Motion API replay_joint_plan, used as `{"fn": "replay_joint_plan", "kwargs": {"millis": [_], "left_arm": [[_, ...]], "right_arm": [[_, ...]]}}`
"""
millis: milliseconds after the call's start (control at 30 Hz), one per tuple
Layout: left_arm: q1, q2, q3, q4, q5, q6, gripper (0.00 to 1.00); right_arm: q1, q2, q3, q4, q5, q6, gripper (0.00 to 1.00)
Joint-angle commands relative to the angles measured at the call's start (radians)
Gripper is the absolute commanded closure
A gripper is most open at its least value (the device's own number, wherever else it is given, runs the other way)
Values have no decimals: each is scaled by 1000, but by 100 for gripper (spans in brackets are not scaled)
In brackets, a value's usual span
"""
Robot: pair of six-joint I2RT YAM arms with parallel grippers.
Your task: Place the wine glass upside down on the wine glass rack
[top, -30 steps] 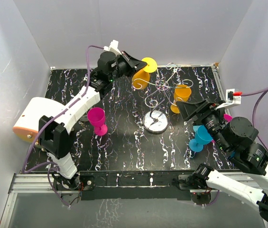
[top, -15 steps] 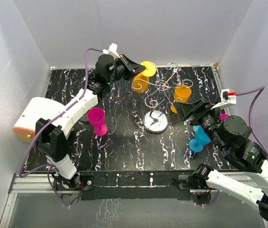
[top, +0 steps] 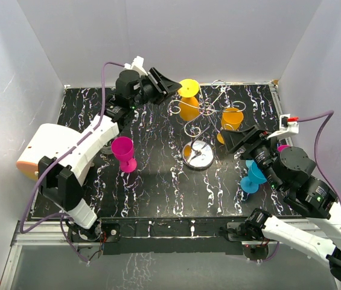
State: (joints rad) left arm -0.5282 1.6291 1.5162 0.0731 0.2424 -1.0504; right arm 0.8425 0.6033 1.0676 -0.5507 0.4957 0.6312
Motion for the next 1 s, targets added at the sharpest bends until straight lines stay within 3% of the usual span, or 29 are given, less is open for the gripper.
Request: {"fn": "replay_joint_plan", "kwargs": {"millis": [0,167,367,533,633,833,967], "left_arm": [[24,-127,-13,-64,-48,91,50],[52,-236,-27,-236,-135,275,37],[56,-381,-89,-547,-318,563,31],[56,-419,-158,-740,-401,605,31],[56,-433,-216,-749,-378,595,35],[57,-358,-245,-815,-395,586,56],[59,-328,-238,-837,-403,586,58]], "right_arm": [[3,-11,-2,21,50,27,28],[3,-25,-46,66,9,27,28],[3,-46,-124,178,-168,-47,22],[3,-8,-125,225,-255,-86,21],[3,18,-105,253,-260,-110,21],[3,49,-73,303,-271,-131,22],[3,53,-61,304,-276,-127,22]]}}
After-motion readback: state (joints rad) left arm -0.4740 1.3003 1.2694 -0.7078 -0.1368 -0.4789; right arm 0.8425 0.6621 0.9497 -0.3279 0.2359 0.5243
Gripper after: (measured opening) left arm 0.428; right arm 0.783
